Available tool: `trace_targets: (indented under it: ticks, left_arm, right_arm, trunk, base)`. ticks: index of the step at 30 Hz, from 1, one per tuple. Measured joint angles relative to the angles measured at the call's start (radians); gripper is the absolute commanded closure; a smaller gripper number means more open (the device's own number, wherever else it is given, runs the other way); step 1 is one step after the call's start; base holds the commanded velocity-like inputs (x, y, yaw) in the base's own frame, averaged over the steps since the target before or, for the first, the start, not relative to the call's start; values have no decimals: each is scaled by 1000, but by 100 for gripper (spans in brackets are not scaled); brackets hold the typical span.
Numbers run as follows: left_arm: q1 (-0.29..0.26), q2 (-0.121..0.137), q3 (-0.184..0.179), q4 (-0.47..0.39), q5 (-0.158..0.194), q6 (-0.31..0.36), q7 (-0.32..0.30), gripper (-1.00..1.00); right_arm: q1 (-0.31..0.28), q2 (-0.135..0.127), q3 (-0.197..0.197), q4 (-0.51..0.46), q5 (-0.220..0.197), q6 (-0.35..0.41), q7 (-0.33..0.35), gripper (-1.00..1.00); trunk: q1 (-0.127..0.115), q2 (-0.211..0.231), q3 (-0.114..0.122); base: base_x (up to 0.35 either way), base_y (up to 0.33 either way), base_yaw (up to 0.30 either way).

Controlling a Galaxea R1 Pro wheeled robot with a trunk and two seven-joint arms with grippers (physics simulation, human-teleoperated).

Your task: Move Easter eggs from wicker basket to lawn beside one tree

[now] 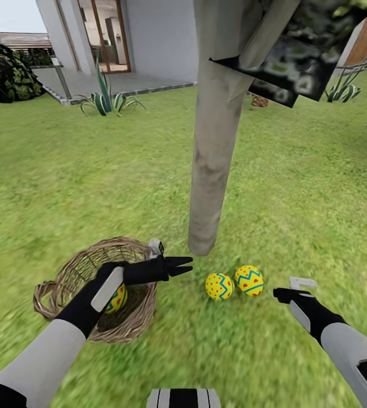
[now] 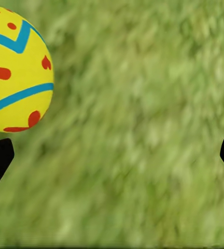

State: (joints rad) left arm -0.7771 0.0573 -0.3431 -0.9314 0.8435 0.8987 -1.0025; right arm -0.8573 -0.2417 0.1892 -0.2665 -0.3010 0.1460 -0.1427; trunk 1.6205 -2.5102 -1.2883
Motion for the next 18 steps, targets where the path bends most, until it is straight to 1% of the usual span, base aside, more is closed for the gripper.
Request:
trace_targets:
  ticks: [3,5,18]
  left_arm:
    - [0,0,0,3,1,-1,-5,-100]
    - [0,0,0,4,1,-2,-7,-100]
    - [0,-1,0,4,1,-1,-8,-100]
  right_arm:
    - [0,0,0,0,0,0,0,-100]
    - [0,0,-1,0,0,0,0,-100]
    - [0,2,0,0,2,0,0,-100]
  trunk:
    - [0,0,0]
    - [0,0,0]
    - [0,0,0]
  base:
    - [-5,11,-110]
    - [-1,150,-26]
    - [0,257,-2]
